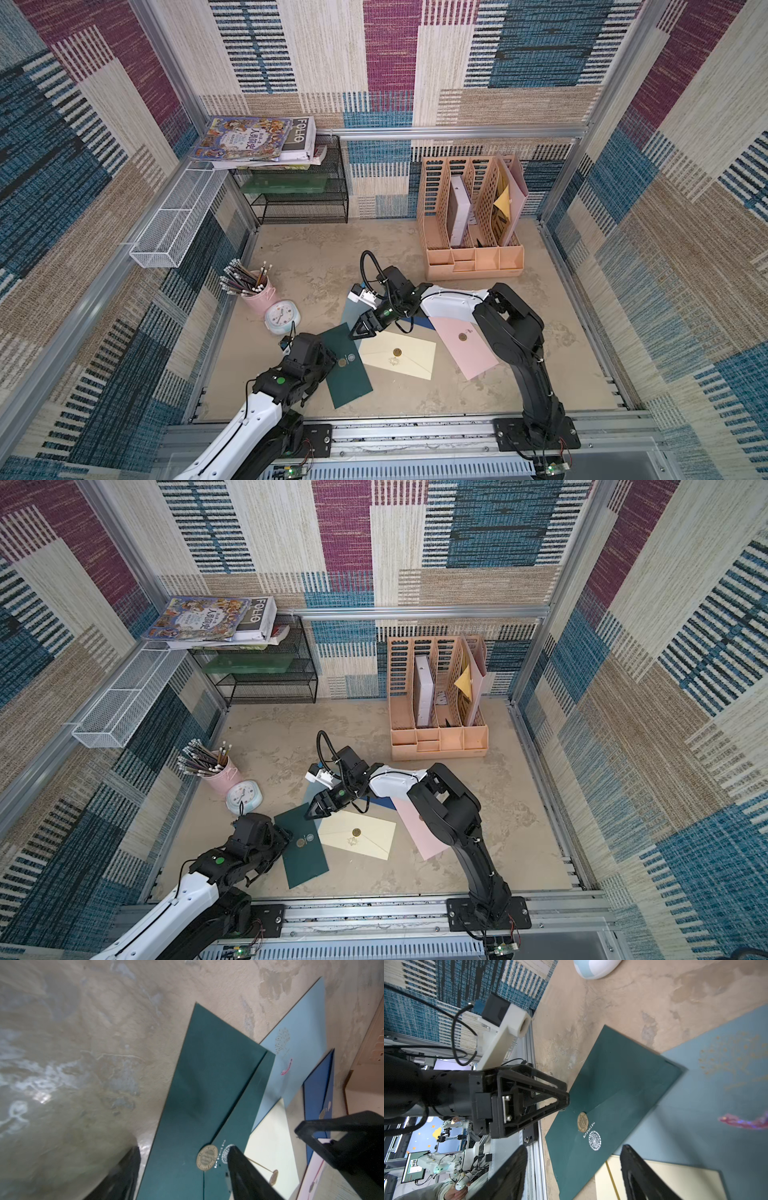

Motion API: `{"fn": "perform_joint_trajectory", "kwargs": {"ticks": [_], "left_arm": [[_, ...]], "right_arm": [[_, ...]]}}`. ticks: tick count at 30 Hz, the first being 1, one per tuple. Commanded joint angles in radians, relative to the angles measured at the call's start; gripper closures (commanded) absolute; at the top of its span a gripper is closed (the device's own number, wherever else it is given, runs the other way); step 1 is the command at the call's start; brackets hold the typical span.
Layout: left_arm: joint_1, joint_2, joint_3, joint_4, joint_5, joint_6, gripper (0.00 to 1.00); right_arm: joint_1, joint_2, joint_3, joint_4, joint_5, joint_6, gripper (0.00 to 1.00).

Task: Open the envelope
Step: Pick up the envelope from the center of the board.

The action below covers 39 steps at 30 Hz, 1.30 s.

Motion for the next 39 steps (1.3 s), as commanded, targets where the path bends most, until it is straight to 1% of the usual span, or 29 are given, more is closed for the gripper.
{"fn": "perform_joint_trajectory", "kwargs": {"ticks": [1, 9, 18, 25, 29, 32, 35, 39], "left_arm": [[-0.001, 0.006, -0.015, -0.080, 0.024, -0.015, 0.31], [-0.001, 0.004, -0.024, -0.068, 0.035, -0.018, 0.31], [-0.001, 0.003, -0.033, -0.062, 0.036, -0.021, 0.31], [-0.001, 0.001, -0.049, -0.044, 0.037, -0.027, 0.31], [0.000, -0.001, -0.052, -0.040, 0.037, -0.030, 0.31], [-0.001, 0.000, -0.052, -0.039, 0.037, -0.029, 0.31], [-0.001, -0.001, -0.052, -0.038, 0.037, -0.030, 0.30], [-0.001, -0.001, -0.052, -0.038, 0.036, -0.030, 0.30]], "right_arm": [[0.006, 0.020, 0.043, -0.090, 0.077, -0.030, 0.27], [-0.001, 0.093, 0.105, -0.112, 0.070, -0.013, 0.27], [0.004, 0.142, 0.162, -0.137, 0.055, -0.012, 0.26], [0.007, 0.165, 0.164, -0.116, 0.006, 0.009, 0.31], [0.007, 0.169, 0.152, -0.078, -0.048, 0.036, 0.39], [0.007, 0.165, 0.145, -0.056, -0.077, 0.045, 0.47], [0.005, 0.164, 0.145, -0.043, -0.096, 0.052, 0.61], [0.006, 0.160, 0.146, -0.043, -0.103, 0.047, 0.88]]}}
